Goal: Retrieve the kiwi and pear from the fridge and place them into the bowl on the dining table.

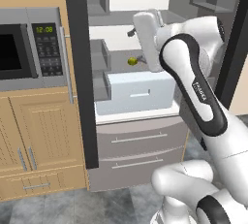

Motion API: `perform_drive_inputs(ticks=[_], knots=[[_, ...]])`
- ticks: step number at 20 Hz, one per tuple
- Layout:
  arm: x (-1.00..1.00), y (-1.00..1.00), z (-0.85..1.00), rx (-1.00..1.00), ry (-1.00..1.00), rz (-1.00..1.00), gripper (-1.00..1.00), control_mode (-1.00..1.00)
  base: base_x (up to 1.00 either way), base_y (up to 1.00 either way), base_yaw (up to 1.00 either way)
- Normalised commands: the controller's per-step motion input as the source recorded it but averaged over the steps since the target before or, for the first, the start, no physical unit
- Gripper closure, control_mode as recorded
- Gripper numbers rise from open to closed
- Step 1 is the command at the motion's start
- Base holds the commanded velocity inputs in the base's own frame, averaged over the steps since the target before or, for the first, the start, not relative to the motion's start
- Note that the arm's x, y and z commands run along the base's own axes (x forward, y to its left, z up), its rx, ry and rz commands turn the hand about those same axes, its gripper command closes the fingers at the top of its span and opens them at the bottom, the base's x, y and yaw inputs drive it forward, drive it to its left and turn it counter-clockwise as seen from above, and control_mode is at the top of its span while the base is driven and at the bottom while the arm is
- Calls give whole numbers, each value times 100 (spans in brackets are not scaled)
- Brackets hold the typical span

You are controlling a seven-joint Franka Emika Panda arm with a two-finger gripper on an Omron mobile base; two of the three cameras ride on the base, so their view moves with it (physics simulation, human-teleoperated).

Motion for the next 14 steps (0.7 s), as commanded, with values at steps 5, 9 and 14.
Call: perform_drive_inputs(ticks=[5, 9, 14], knots=[[-23, -31, -58, -82, 6, 10, -100, -100, 0, 0, 0], [-24, -52, -40, -72, 0, 14, -100, -100, 0, 0, 0], [-41, -70, -58, -55, -2, 16, -100, -100, 0, 0, 0]])
